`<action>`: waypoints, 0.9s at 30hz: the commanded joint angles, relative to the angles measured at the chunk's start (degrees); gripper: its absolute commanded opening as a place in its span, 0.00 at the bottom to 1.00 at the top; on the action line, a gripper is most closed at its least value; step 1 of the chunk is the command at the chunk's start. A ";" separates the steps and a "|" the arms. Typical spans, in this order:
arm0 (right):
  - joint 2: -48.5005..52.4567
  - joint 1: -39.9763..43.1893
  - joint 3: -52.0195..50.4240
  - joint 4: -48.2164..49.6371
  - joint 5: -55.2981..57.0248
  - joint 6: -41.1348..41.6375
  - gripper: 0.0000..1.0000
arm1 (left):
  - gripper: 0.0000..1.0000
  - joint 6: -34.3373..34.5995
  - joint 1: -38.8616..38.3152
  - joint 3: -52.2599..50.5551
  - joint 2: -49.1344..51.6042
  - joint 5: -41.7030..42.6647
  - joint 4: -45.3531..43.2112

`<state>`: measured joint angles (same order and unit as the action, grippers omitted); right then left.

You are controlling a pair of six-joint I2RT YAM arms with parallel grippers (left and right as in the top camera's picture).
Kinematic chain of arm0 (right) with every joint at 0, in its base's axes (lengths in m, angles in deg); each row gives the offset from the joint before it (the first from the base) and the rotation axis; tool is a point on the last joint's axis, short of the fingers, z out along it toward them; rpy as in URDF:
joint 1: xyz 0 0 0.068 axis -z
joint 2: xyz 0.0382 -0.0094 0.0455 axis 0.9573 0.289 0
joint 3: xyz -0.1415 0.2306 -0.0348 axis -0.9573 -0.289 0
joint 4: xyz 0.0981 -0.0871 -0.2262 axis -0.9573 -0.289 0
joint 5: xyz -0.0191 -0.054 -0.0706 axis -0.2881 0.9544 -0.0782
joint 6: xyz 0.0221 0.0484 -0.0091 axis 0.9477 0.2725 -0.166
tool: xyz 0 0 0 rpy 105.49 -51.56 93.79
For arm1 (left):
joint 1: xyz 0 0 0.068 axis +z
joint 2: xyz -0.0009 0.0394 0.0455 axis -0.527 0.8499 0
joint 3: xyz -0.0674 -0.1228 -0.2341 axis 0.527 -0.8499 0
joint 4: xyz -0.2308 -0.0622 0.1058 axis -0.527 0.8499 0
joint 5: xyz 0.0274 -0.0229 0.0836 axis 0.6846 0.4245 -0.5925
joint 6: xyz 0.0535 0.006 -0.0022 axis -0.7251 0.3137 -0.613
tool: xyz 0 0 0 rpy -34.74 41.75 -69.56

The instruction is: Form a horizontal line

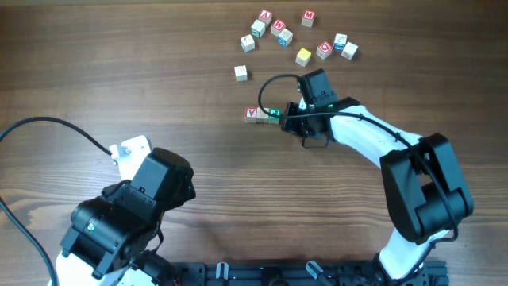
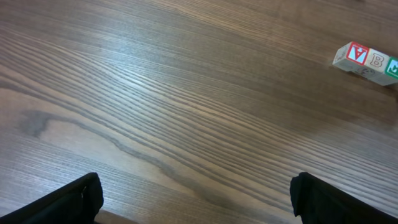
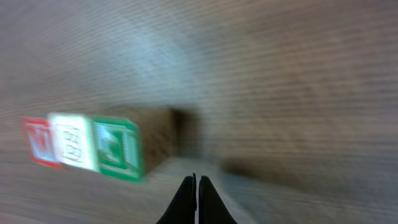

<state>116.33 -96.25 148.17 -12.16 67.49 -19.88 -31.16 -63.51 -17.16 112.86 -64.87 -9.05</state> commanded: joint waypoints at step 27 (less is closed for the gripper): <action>11.50 -16.09 22.16 0.22 11.85 -11.69 0.05 | 1.00 1.18 0.09 -0.11 -0.04 -0.94 0.00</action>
<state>126.94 -110.98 169.07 -10.79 74.17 -30.50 -31.14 -63.53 -17.16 112.86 -64.85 -9.09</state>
